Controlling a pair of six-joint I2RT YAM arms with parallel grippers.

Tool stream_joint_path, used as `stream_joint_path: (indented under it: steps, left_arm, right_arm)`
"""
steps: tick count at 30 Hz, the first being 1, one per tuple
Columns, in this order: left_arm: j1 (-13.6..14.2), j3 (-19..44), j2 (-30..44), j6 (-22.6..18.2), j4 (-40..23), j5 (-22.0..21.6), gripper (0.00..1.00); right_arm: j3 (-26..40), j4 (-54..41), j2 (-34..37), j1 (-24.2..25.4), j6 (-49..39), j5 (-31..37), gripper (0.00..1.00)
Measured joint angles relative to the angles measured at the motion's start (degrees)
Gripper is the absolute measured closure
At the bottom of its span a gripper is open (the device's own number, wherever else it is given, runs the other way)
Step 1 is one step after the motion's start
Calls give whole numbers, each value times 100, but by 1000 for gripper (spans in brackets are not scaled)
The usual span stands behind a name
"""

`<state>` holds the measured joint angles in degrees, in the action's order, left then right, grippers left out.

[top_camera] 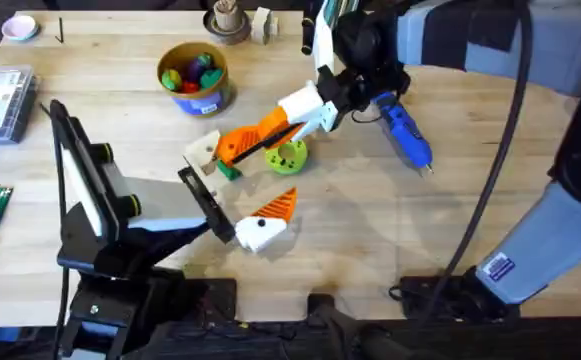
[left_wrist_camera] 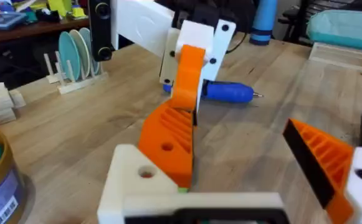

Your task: Pick up the gripper from the table and insert it into the empty holder that is missing its gripper. Then pick up a screw, insert it into the mounting hole, and use the screwdriver to tighten it. Finally, clean up the table by picking up the vegetable and placing it into the bucket.

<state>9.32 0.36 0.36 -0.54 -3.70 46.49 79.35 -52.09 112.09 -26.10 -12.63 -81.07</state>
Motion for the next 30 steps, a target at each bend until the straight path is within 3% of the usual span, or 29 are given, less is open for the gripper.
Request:
stream_joint_path:
  steps: [7,15,22,30]
  left_arm:
    - [-50,-8,0,-83,93,40,8]
    - [-14,-9,-7,-230,196,507,7]
    - [-26,-11,-7,-244,94,490,7]
    - [-26,-11,-4,-245,96,476,7]
  right_arm:
    - [0,586,0,-31,443,-17,994]
    - [0,829,21,-334,895,-152,994]
    - [0,873,401,-353,1065,-592,994]
    - [0,959,422,-357,1098,-622,994]
